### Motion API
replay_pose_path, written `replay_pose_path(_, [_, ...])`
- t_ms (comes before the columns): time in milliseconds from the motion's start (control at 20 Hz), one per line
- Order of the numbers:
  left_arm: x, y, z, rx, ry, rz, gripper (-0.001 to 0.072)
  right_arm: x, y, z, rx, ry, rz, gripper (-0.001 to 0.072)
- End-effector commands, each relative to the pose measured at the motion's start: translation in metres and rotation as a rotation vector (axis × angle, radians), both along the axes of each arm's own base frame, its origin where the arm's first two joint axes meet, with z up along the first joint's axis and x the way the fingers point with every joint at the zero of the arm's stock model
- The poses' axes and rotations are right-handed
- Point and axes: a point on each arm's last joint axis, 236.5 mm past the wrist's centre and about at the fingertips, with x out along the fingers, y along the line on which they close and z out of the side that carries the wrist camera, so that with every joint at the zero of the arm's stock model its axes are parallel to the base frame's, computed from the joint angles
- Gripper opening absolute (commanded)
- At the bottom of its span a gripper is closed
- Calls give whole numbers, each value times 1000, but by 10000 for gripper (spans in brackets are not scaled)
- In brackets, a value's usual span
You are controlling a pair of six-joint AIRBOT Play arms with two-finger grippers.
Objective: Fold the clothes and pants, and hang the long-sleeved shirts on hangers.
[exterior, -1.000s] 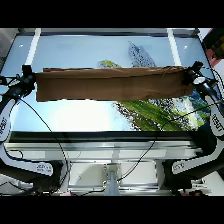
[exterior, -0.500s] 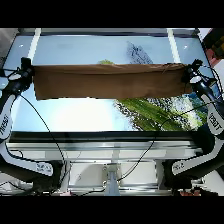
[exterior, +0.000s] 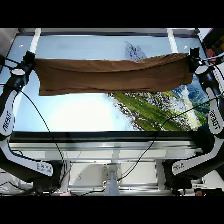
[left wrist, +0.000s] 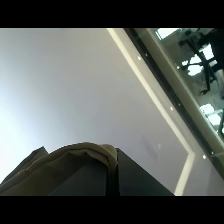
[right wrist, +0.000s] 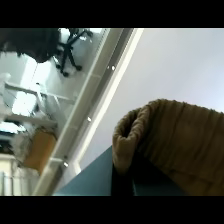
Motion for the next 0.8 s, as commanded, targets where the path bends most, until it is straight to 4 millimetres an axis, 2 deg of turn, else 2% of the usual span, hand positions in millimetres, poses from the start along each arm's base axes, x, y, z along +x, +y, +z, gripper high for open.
replay_pose_path(0, [-1, 1, -3, 41, 27, -35, 6, -4, 1, -6, -99, 91, 86, 26])
replay_pose_path(200, [-3, 6, -6, 34, 36, -35, 14, -6, -11, -7, -83, 86, 57, 32])
replay_pose_path(250, [-3, 3, -7, 31, 40, -44, 21, -5, -10, -5, -86, 81, 58, 61])
replay_pose_path(300, [-3, -4, -9, 22, 50, -65, 119, -3, -7, -4, -96, 76, 62, 247])
replay_pose_path(350, [-3, -10, -12, 13, 61, -87, 246, -2, -2, -3, -103, 72, 70, 538])
replay_pose_path(400, [-3, -12, -13, 8, 65, -94, 489, -1, 1, -2, -109, 69, 75, 720])
replay_pose_path(450, [-3, -16, -16, -2, 73, -108, 720, 0, 4, -2, -123, 70, 85, 707])
replay_pose_path(550, [-6, -26, -23, -27, 103, -154, 712, 0, 8, -4, -134, 81, 102, 706])
replay_pose_path(750, [-19, -30, -39, -74, 180, -236, 713, -7, 12, -16, -176, 149, 163, 705])
